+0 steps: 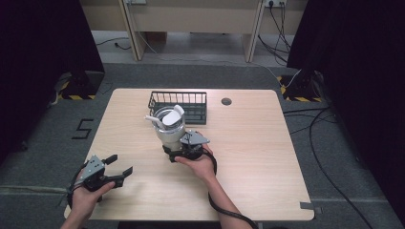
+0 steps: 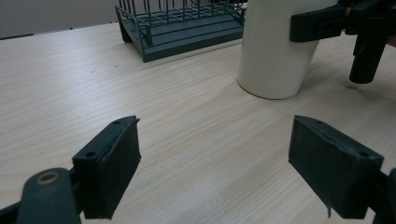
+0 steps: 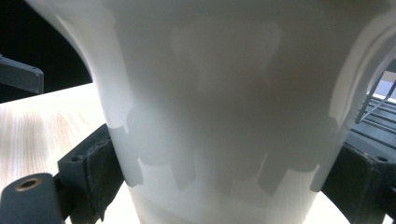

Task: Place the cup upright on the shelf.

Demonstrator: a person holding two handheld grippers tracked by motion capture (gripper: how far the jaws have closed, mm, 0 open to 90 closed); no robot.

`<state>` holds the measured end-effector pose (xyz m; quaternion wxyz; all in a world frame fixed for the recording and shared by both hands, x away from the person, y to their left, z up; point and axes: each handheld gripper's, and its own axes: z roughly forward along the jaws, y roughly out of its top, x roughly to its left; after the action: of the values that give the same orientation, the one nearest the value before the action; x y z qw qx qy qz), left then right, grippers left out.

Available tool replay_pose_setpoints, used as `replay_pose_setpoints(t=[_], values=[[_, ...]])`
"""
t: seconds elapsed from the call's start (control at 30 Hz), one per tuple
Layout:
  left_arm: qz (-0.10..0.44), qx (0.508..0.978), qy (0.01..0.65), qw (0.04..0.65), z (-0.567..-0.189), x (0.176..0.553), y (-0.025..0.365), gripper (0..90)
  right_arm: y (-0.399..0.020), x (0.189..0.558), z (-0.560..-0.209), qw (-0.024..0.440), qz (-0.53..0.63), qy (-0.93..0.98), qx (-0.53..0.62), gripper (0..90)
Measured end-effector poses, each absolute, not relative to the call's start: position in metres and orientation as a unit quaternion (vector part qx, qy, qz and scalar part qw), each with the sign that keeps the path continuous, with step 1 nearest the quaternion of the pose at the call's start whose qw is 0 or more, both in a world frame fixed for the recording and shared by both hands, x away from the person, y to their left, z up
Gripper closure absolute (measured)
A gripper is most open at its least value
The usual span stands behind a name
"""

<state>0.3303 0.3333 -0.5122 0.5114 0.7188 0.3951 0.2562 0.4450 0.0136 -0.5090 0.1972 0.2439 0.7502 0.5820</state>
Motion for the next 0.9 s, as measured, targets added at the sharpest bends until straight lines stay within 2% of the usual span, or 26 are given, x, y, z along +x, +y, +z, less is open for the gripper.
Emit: replay_pose_setpoints(t=[0.9], values=[[0.255,0.718,0.396,0.513,-0.512,0.33,0.334,16.0,0.007,0.453,-0.475,0.215,0.598,0.726,0.265,11.4]])
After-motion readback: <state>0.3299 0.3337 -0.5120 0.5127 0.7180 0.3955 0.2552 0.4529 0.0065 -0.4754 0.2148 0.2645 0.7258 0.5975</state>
